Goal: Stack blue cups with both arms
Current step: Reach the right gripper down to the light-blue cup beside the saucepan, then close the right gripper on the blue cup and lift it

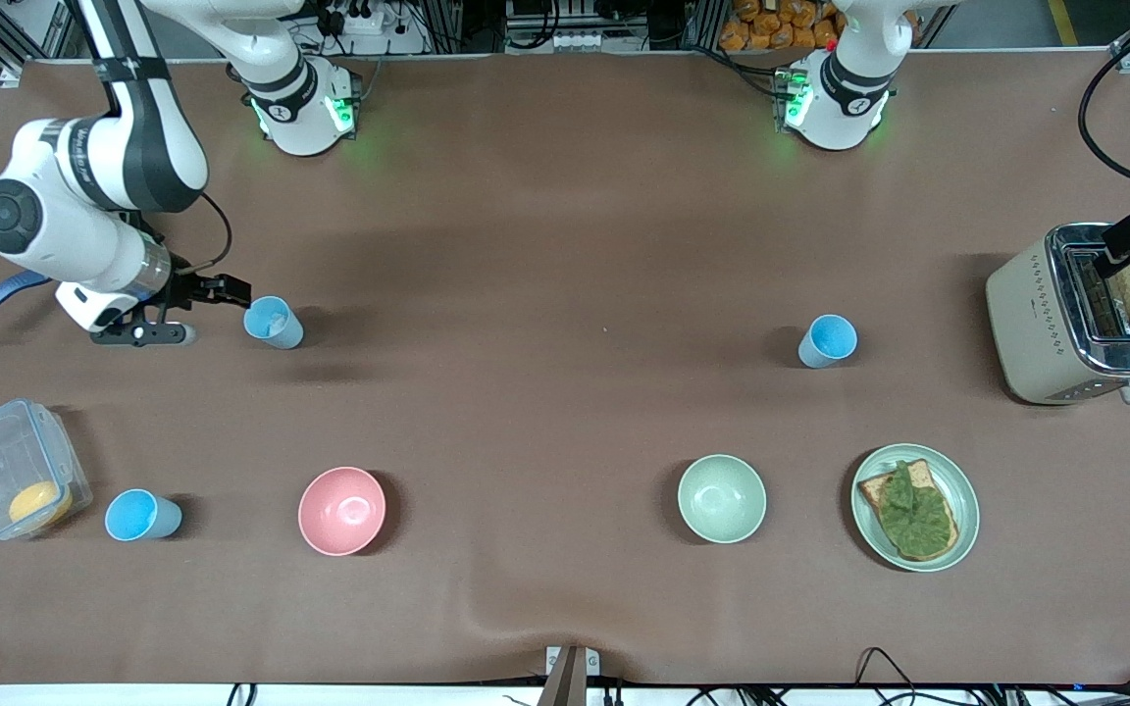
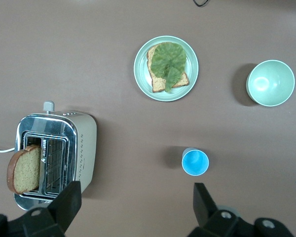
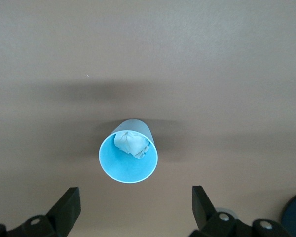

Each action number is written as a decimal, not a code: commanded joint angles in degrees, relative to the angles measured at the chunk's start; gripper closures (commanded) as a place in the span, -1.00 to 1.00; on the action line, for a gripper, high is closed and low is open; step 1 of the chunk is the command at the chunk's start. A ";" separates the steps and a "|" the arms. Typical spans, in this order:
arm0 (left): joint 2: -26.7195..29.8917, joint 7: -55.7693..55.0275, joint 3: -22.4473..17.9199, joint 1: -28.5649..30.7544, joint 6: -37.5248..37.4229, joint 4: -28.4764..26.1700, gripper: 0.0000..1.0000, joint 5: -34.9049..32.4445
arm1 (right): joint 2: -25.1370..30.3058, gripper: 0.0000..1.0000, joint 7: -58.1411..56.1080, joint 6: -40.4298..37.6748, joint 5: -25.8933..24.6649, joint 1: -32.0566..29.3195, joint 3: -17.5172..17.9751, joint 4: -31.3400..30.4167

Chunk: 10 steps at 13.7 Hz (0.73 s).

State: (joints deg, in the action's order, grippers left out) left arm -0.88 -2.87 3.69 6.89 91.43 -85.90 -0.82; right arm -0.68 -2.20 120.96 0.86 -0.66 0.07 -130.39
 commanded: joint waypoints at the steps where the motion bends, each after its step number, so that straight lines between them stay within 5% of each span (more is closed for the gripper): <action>1: 0.53 -0.91 0.27 -0.03 0.33 -0.32 -1.00 -0.76 | -2.30 -1.00 -3.25 4.96 -0.77 -0.30 -0.34 -2.31; 4: 0.44 -0.82 0.27 -0.12 0.33 -0.32 -1.00 -0.76 | -5.20 -0.95 -3.25 14.99 -0.77 -0.83 -0.34 -7.07; 8: 0.44 -0.91 0.27 -0.21 0.33 -0.32 -1.00 -0.67 | -6.62 -0.65 -3.25 17.38 -0.77 -1.27 -0.34 -8.57; 10: 0.44 -0.91 0.27 -0.21 0.33 -0.32 -1.00 -0.67 | -6.88 -0.35 -3.25 17.47 -0.77 -1.45 -0.34 -8.57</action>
State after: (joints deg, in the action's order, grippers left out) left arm -0.88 -2.87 3.78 6.77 91.43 -85.94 -0.82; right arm -8.39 -4.93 137.75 0.79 -1.05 -0.65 -137.84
